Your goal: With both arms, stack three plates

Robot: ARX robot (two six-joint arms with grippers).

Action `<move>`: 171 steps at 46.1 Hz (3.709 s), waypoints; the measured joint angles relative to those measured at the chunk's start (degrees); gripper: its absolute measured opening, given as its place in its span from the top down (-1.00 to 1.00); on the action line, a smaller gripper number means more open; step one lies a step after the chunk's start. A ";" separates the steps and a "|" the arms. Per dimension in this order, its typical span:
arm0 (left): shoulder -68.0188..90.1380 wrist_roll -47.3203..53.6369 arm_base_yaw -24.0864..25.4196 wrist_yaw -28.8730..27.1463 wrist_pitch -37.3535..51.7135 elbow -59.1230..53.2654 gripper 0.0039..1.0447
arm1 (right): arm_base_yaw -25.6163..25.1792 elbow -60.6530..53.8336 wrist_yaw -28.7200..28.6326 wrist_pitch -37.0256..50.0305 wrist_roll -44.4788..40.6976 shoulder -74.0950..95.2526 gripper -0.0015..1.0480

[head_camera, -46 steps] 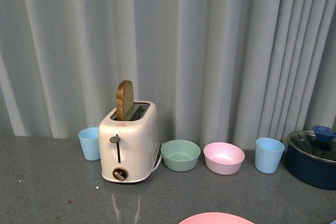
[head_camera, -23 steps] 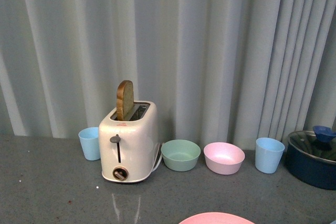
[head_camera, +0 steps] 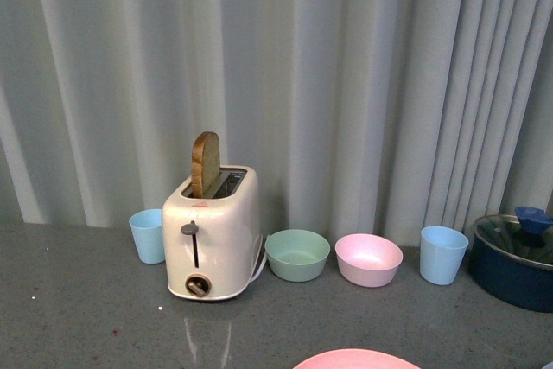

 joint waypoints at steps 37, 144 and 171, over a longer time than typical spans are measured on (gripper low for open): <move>0.00 0.00 0.00 0.00 0.00 0.00 -0.87 | -0.94 -1.18 -0.74 5.40 2.45 4.39 0.07; 0.00 0.00 0.00 -0.02 0.00 0.00 -0.87 | 41.81 -18.25 -1.18 20.70 40.83 -13.84 0.94; 0.00 0.00 0.00 0.00 0.00 0.00 -0.87 | 41.11 -19.02 -1.86 23.02 41.64 -7.63 0.94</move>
